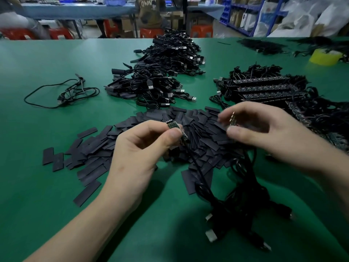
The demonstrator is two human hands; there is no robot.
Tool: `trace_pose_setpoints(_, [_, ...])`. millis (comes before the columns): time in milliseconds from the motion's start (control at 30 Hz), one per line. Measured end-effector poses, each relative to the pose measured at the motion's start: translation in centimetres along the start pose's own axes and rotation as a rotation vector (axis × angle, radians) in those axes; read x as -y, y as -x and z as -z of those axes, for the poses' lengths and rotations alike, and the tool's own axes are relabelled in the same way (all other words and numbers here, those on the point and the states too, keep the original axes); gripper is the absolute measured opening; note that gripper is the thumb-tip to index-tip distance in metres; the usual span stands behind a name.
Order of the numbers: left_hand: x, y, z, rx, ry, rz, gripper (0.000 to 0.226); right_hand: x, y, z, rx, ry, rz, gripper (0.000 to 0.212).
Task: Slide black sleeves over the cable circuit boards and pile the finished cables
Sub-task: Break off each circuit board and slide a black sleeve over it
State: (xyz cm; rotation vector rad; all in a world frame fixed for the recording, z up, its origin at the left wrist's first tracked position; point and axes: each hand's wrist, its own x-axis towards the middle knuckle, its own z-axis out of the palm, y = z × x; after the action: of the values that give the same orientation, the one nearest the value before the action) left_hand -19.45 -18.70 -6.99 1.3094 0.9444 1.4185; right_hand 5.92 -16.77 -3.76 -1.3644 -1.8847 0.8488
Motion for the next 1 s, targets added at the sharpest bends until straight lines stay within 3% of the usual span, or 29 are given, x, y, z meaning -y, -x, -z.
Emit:
trace_pose_setpoints(67, [0.1,0.1,-0.2,-0.011,-0.071,-0.029,0.019,1.2,0.2,-1.4,-0.16,0.31,0.168,0.043])
trace_pose_setpoints(133, [0.2,0.1,-0.4,-0.01,-0.119,-0.062,0.019,2.2,0.6,-3.4,-0.117,0.308,0.253,0.044])
trace_pose_setpoints(267, [0.3,0.1,-0.2,0.044,-0.174,-0.089,0.021,2.5,1.1,-7.1,0.032,0.036,0.205,0.013])
trace_pose_setpoints(367, [0.5,-0.1,0.3,0.097,-0.334,-0.124,0.01,2.3,0.9,-7.1,0.077,-0.252,0.098,0.02])
trace_pose_setpoints(433, [0.7,-0.2,0.7,0.171,-0.574,-0.15,0.004,2.1,0.8,-6.4,0.104,-0.456,0.041,0.024])
trace_pose_setpoints(533, [0.8,-0.2,1.2,0.349,-1.027,-0.177,0.037,1.7,0.5,-5.2,0.104,-0.537,-0.048,0.027])
trace_pose_setpoints(633, [0.7,-0.3,1.6,0.403,-1.166,-0.16,0.06,1.2,0.5,-5.0,0.132,-0.519,-0.141,0.032])
trace_pose_setpoints(767, [1.0,-0.5,1.4,0.442,-1.076,-0.134,0.045,1.0,0.6,-5.5,0.076,-0.176,-0.104,0.034])
trace_pose_setpoints(867, [1.1,-0.7,1.4,0.41,-0.827,-0.081,0.022,1.4,0.9,-5.5,0.051,0.029,-0.017,0.034])
trace_pose_setpoints(1000, [0.5,-1.0,1.7,0.306,-0.402,-0.059,0.016,1.7,1.1,-5.7,0.116,-0.08,-0.023,0.036])
